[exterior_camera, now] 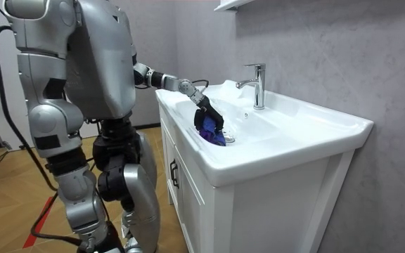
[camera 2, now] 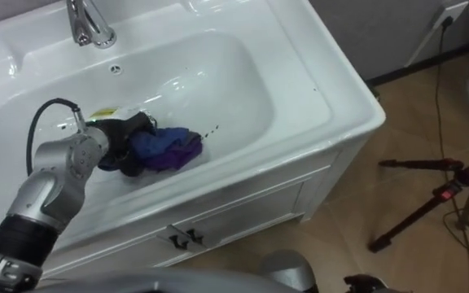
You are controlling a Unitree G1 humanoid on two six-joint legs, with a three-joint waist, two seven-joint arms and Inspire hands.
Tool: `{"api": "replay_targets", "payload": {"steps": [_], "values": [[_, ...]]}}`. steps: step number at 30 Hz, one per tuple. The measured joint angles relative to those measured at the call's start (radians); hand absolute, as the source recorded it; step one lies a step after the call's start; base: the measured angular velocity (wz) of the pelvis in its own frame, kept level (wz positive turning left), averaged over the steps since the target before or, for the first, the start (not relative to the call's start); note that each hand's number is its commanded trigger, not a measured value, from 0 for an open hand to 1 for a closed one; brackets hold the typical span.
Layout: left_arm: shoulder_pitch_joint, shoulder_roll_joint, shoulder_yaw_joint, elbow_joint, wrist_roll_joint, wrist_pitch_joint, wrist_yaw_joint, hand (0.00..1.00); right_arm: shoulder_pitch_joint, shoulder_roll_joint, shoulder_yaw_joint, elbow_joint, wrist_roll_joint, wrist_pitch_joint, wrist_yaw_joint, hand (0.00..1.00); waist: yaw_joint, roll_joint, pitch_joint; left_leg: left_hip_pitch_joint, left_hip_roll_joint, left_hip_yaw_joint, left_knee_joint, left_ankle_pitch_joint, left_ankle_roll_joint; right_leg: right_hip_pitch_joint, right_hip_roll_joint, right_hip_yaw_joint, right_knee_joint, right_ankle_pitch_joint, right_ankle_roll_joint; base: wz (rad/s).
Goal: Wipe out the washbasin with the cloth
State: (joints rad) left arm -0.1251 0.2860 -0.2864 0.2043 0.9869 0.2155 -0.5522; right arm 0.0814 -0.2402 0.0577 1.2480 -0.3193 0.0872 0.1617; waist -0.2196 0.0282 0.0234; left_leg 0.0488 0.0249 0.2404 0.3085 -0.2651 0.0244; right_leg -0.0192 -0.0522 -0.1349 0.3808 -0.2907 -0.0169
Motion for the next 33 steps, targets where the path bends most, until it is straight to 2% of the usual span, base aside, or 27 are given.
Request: {"api": "replay_targets", "payload": {"steps": [6,9,11,14,18,23,28,33], "values": [[-0.002,-0.031,-0.003,0.001,-0.017,-0.003,0.009,1.0,0.017,0.005,0.002,-0.004,-0.003,0.0,-0.008,0.0,-0.001,-0.004,-0.001,-0.008,0.0,0.003,0.018,-0.001,0.0,-0.003,0.0,0.006,0.003,0.0,0.001,-0.01],[-0.002,-0.038,-0.024,0.003,-0.017,-0.003,0.04,1.0,0.019,0.009,0.009,-0.004,-0.001,0.002,-0.014,0.0,-0.021,-0.006,-0.0017,-0.009,0.0,0.003,0.017,-0.001,0.0,0.0,-0.001,-0.002,-0.002,0.0,0.002,0.05],[-0.012,-0.063,-0.034,0.026,-0.017,-0.003,0.072,1.0,0.016,0.01,0.009,-0.004,-0.007,0.001,-0.019,0.0,-0.031,-0.006,-0.002,-0.007,-0.001,0.005,0.017,-0.001,0.0,0.002,-0.002,-0.001,-0.001,0.001,0.003,0.0],[-0.023,-0.084,-0.035,0.053,-0.017,-0.002,0.096,1.0,0.017,0.01,0.009,-0.005,-0.009,0.003,-0.02,0.0,-0.038,-0.009,-0.0032,-0.001,0.0,0.009,0.018,-0.001,0.0,0.007,0.0,0.006,-0.003,0.001,0.003,-0.05],[-0.025,-0.087,-0.036,0.061,-0.017,-0.001,0.111,1.0,0.017,0.01,0.009,-0.005,-0.005,0.019,-0.021,0.0,-0.047,-0.009,-0.0032,-0.001,0.001,0.012,0.021,-0.001,0.0,0.008,0.002,0.01,-0.005,0.002,0.002,0.0],[-0.046,-0.095,-0.042,0.11,-0.055,0.01,0.153,1.0,0.024,0.017,0.009,-0.003,0.005,0.043,-0.034,0.0,-0.05,-0.009,-0.0032,0.004,0.009,0.054,0.019,-0.001,0.0,0.008,0.002,0.011,-0.004,0.003,0.001,-0.01],[-0.057,-0.096,-0.048,0.144,-0.056,0.011,0.197,1.0,0.039,0.041,0.009,-0.003,0.01,0.046,-0.052,0.0,-0.055,-0.009,-0.0029,0.007,0.015,0.058,0.021,-0.001,0.0,0.008,0.003,0.018,-0.002,0.006,-0.002,-0.05],[-0.066,-0.096,-0.043,0.161,-0.058,0.011,0.232,1.0,0.051,0.044,0.009,-0.009,0.039,0.046,-0.06,0.0,-0.063,-0.009,-0.0029,-0.003,0.021,0.06,0.028,-0.004,-0.005,-0.004,0.009,0.027,0.007,0.006,-0.003,-0.01]]}}
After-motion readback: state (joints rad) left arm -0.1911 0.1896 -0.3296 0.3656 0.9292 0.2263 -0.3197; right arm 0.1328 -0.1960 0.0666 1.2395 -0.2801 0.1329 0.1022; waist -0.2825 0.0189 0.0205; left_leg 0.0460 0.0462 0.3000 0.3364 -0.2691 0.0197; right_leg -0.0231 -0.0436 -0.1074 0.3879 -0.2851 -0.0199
